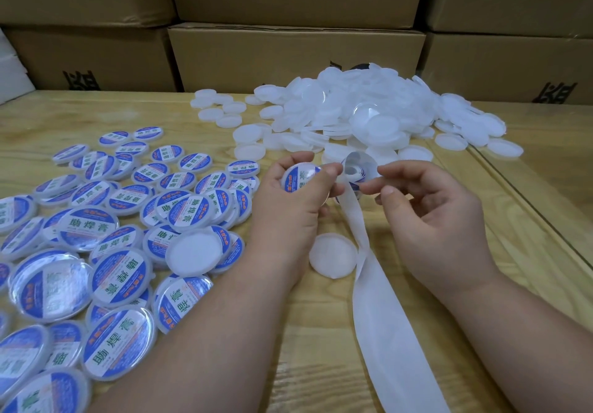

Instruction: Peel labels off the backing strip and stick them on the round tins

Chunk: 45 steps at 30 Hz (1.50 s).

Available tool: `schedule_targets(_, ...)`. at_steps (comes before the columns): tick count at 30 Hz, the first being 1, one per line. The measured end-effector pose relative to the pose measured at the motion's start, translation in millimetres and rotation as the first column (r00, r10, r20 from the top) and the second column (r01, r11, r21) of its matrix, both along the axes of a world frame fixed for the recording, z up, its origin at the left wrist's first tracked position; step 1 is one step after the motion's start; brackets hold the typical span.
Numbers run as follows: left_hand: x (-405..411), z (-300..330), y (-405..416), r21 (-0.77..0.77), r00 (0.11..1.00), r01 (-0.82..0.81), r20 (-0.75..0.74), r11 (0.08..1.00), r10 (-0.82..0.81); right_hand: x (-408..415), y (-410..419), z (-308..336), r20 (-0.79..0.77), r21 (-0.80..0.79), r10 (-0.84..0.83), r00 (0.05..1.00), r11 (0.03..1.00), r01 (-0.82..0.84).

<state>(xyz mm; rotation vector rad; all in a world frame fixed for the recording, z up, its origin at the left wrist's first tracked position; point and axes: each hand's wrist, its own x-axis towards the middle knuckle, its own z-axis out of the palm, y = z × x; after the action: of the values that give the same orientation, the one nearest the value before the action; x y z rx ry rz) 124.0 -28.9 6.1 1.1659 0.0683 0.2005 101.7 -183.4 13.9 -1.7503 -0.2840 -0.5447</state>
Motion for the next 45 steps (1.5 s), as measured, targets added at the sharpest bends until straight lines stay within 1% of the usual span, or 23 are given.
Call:
schedule_targets(2,0.4,0.6,0.2,0.001,1.000,-0.019,-0.006,1.000,0.019,0.1,0.2,-0.1,0.072,-0.105,0.012,0.997,0.994,-0.004)
schedule_targets(3,0.3,1.7,0.5,-0.010,1.000,-0.022,-0.008,1.000,0.022,0.2,-0.1,0.0,0.125,-0.184,0.032,0.992,0.983,-0.009)
schedule_targets(5,0.6,4.1,0.7,-0.041,0.999,-0.035,-0.036,0.999,0.033,-0.1,-0.5,0.5,0.235,-0.369,0.109,0.966,0.929,-0.015)
schedule_targets(6,1.1,4.9,0.6,-0.052,0.996,-0.054,-0.068,0.997,0.051,-0.9,0.7,0.6,0.262,-0.443,0.153,0.953,0.896,-0.022)
schedule_targets(9,3.1,3.5,1.3,-0.095,0.977,-0.147,-0.167,0.985,0.130,-2.1,4.2,2.5,0.211,-0.622,0.258,0.943,0.779,-0.074)
schedule_targets(11,3.8,4.4,1.8,-0.202,0.974,-0.175,-0.181,0.964,0.139,-3.0,4.0,2.6,0.139,-0.713,0.283,0.949,0.693,-0.102)
schedule_targets(13,5.2,6.2,2.5,-0.304,0.976,-0.189,-0.164,0.934,0.145,-3.1,2.3,3.7,0.060,-0.755,0.290,0.955,0.639,-0.147)
schedule_targets(14,6.2,6.7,3.0,-0.331,0.976,-0.198,-0.153,0.922,0.155,-3.5,1.9,4.4,0.020,-0.763,0.292,0.956,0.623,-0.174)
schedule_targets(18,7.4,5.5,5.4,-0.330,0.978,-0.202,-0.122,0.922,0.170,-5.2,3.0,3.8,-0.083,-0.784,0.296,0.951,0.570,-0.246)
schedule_targets(21,5.0,6.5,5.4,-0.340,0.985,-0.168,-0.100,0.925,0.142,-4.2,2.3,2.7,-0.098,-0.796,0.293,0.951,0.551,-0.252)
schedule_targets(23,2.2,9.6,5.3,-0.372,0.988,-0.148,-0.094,0.916,0.121,-3.3,1.8,2.1,-0.100,-0.807,0.289,0.952,0.537,-0.248)
schedule_targets(25,0.6,11.6,6.7,-0.427,0.988,-0.147,-0.109,0.892,0.111,-3.1,2.0,1.5,-0.096,-0.802,0.296,0.950,0.543,-0.250)
schedule_targets(30,0.8,14.0,10.1,-0.561,0.991,-0.132,-0.102,0.817,0.090,-3.4,3.3,2.5,-0.076,-0.757,0.312,0.947,0.600,-0.258)
schedule_targets(32,1.1,14.1,11.4,-0.588,0.991,-0.135,-0.096,0.798,0.097,-3.1,2.9,2.4,-0.070,-0.743,0.309,0.949,0.618,-0.256)
schedule_targets(34,1.1,14.3,13.0,-0.573,0.992,-0.124,-0.081,0.810,0.094,-3.3,2.9,2.5,-0.058,-0.729,0.296,0.953,0.640,-0.243)
schedule_targets(36,1.2,13.5,12.5,-0.487,0.997,-0.071,-0.056,0.870,0.050,-4.0,3.1,2.5,-0.043,-0.692,0.271,0.961,0.686,-0.225)
schedule_targets(38,-0.4,11.8,7.8,-0.332,0.999,0.040,0.003,0.942,-0.041,-3.8,3.2,2.2,-0.030,-0.626,0.241,0.970,0.752,-0.206)
schedule_targets(40,-3.5,6.6,1.6,-0.162,0.988,0.135,0.096,0.978,-0.120,-2.8,2.9,1.2,-0.028,-0.527,0.206,0.978,0.828,-0.190)
schedule_targets(41,-5.0,3.7,-0.5,-0.099,0.978,0.157,0.151,0.983,-0.141,-2.0,2.7,0.8,-0.042,-0.469,0.188,0.981,0.864,-0.186)
schedule_targets(43,-6.5,0.8,-3.2,-0.047,0.968,0.151,0.208,0.987,-0.139,0.4,1.7,-0.3,-0.078,-0.355,0.155,0.985,0.919,-0.173)
schedule_targets(45,-6.5,1.7,-5.6,-0.015,0.978,0.095,0.190,0.995,-0.090,3.2,0.2,-1.7,-0.090,-0.261,0.127,0.988,0.954,-0.146)
